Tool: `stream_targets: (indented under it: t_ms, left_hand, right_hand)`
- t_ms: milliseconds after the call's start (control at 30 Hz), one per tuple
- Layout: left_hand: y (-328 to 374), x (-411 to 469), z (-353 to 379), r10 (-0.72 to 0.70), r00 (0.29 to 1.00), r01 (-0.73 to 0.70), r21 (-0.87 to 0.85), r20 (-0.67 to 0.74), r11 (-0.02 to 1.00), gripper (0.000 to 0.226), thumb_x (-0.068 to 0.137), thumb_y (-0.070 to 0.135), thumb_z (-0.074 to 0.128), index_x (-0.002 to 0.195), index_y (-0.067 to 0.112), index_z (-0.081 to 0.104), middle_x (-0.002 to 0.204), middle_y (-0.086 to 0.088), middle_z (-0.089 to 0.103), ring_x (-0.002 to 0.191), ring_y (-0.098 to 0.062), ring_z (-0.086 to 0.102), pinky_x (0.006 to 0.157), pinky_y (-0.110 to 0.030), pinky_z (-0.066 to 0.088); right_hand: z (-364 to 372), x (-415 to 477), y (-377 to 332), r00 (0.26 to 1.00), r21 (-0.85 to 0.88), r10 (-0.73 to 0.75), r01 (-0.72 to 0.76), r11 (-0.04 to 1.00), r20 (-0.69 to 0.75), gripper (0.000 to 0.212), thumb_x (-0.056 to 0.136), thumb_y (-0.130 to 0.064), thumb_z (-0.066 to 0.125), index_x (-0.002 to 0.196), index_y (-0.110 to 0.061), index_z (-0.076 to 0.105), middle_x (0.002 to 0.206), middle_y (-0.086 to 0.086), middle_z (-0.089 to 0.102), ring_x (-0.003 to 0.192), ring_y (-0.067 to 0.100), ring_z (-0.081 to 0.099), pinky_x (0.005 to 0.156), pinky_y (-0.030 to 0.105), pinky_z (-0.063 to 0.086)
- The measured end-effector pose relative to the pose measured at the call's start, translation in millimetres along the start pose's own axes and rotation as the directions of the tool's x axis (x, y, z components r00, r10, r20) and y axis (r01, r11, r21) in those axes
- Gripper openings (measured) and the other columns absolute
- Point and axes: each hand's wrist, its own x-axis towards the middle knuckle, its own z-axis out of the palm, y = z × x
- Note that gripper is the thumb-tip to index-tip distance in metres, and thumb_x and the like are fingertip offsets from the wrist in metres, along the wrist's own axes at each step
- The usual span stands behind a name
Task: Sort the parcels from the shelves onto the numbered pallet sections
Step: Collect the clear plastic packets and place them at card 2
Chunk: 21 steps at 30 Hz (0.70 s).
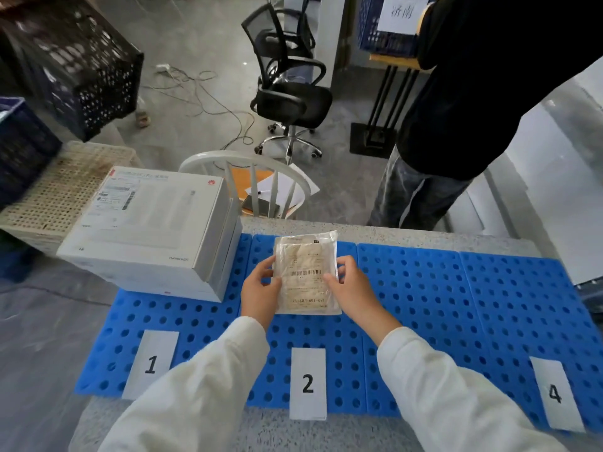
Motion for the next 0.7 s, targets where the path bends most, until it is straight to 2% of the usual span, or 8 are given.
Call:
stream_targets:
  t_ms: [100, 200, 333, 467, 533, 700]
  left_hand:
    - [-6, 23, 5, -0.014, 1.000, 0.014, 0.035, 0.000, 0.999, 0.037, 0.096, 0.013, 0.052, 0.127, 0.034, 0.058, 0.115, 0.006, 0.060, 0.098, -0.008, 0.059, 0.063, -0.023, 0.053]
    - [-15, 40, 9, -0.027, 0.999, 0.025, 0.074, 0.026, 0.997, 0.042, 0.096, 0.014, 0.053, 0.133, 0.033, 0.053, 0.122, 0.007, 0.054, 0.107, -0.013, 0.057, 0.076, -0.026, 0.054]
    - [-26, 57, 16, -0.029, 0.999, 0.022, 0.196, 0.029, 0.980, 0.043, 0.096, 0.015, 0.053, 0.135, 0.032, 0.050, 0.120, 0.006, 0.048, 0.110, -0.015, 0.053, 0.082, -0.025, 0.049]
    - [-33, 69, 21, -0.040, 0.998, 0.027, 0.289, 0.040, 0.957, 0.046, 0.097, 0.016, 0.053, 0.141, 0.026, 0.045, 0.128, 0.002, 0.045, 0.117, -0.016, 0.050, 0.099, -0.038, 0.048]
    - [-36, 71, 24, -0.030, 0.999, 0.017, 0.303, 0.038, 0.953, 0.047, 0.096, 0.014, 0.054, 0.141, 0.024, 0.044, 0.130, 0.002, 0.045, 0.119, -0.015, 0.048, 0.101, -0.039, 0.047]
    - [-42, 73, 26, -0.019, 0.999, 0.009, 0.323, 0.026, 0.946, 0.048, 0.094, 0.012, 0.057, 0.140, 0.022, 0.045, 0.131, 0.002, 0.046, 0.119, -0.016, 0.048, 0.103, -0.040, 0.046]
  right_hand:
    - [8, 27, 1, 1.000, 0.004, 0.025, -0.025, 1.000, 0.014, 0.023, 0.094, -0.027, 0.058, 0.112, -0.015, 0.048, 0.110, 0.002, 0.059, 0.093, 0.019, 0.062, 0.082, 0.042, 0.055]
    - [16, 50, 5, 0.999, -0.019, 0.034, -0.034, 0.999, 0.024, 0.024, 0.094, -0.024, 0.058, 0.113, -0.013, 0.049, 0.111, 0.003, 0.059, 0.095, 0.019, 0.060, 0.085, 0.043, 0.053]
    - [29, 70, 20, 0.997, -0.041, 0.065, -0.063, 0.997, 0.041, 0.026, 0.095, -0.023, 0.057, 0.116, -0.011, 0.047, 0.115, 0.005, 0.056, 0.098, 0.019, 0.058, 0.085, 0.039, 0.052]
    - [39, 80, 35, 0.995, -0.045, 0.084, -0.081, 0.996, 0.055, 0.025, 0.094, -0.027, 0.057, 0.113, -0.014, 0.047, 0.113, 0.002, 0.056, 0.092, 0.015, 0.058, 0.073, 0.030, 0.049]
    - [41, 83, 40, 0.995, -0.050, 0.092, -0.089, 0.995, 0.046, 0.023, 0.093, -0.028, 0.059, 0.109, -0.017, 0.047, 0.109, -0.001, 0.057, 0.088, 0.013, 0.057, 0.069, 0.028, 0.048]
    - [41, 89, 49, 0.993, -0.084, 0.090, -0.083, 0.993, 0.080, 0.018, 0.093, -0.025, 0.058, 0.107, -0.018, 0.049, 0.107, -0.001, 0.058, 0.087, 0.012, 0.058, 0.072, 0.029, 0.050]
